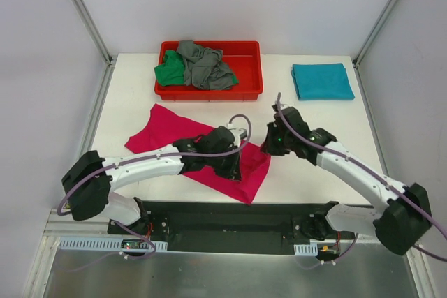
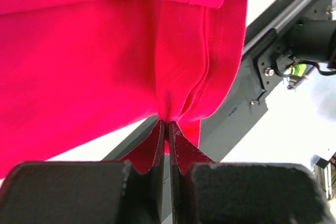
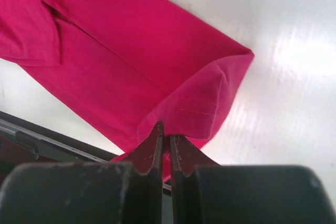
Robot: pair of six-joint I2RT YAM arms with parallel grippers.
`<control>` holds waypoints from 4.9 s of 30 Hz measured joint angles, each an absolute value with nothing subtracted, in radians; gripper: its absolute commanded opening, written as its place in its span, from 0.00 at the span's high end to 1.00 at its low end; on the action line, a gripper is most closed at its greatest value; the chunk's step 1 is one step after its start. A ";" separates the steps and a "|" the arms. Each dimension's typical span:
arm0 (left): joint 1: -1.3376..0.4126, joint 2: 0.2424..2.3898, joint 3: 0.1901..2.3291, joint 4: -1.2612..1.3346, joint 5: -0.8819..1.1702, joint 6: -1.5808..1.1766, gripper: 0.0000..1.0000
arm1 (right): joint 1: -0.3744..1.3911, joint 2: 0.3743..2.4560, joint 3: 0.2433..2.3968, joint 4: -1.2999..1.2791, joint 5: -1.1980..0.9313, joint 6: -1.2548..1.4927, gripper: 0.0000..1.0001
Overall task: Fold and stack the t-shirts
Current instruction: Fold the folded rectangular tshirt in 1/3 of the way, then grab one side of the 2/3 rectangular tshirt with both arms
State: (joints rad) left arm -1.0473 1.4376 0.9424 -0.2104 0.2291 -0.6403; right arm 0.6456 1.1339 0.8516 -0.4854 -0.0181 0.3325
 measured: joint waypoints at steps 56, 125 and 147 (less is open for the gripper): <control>-0.554 1.108 0.823 -0.537 -0.007 -0.636 0.01 | 0.750 2.024 1.668 -0.455 -0.042 0.195 0.04; -1.048 1.714 1.007 -0.406 0.215 -0.626 0.65 | 0.553 1.695 0.903 -0.113 -0.180 0.448 0.75; -1.112 1.782 1.096 -0.539 0.021 -0.697 1.00 | 0.550 1.694 0.881 -0.092 -0.245 0.440 0.82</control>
State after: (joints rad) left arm -1.1122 1.7824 1.0962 -0.5392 0.0208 -0.6968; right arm 0.5495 1.6943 0.8806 -0.0921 -0.2447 0.4400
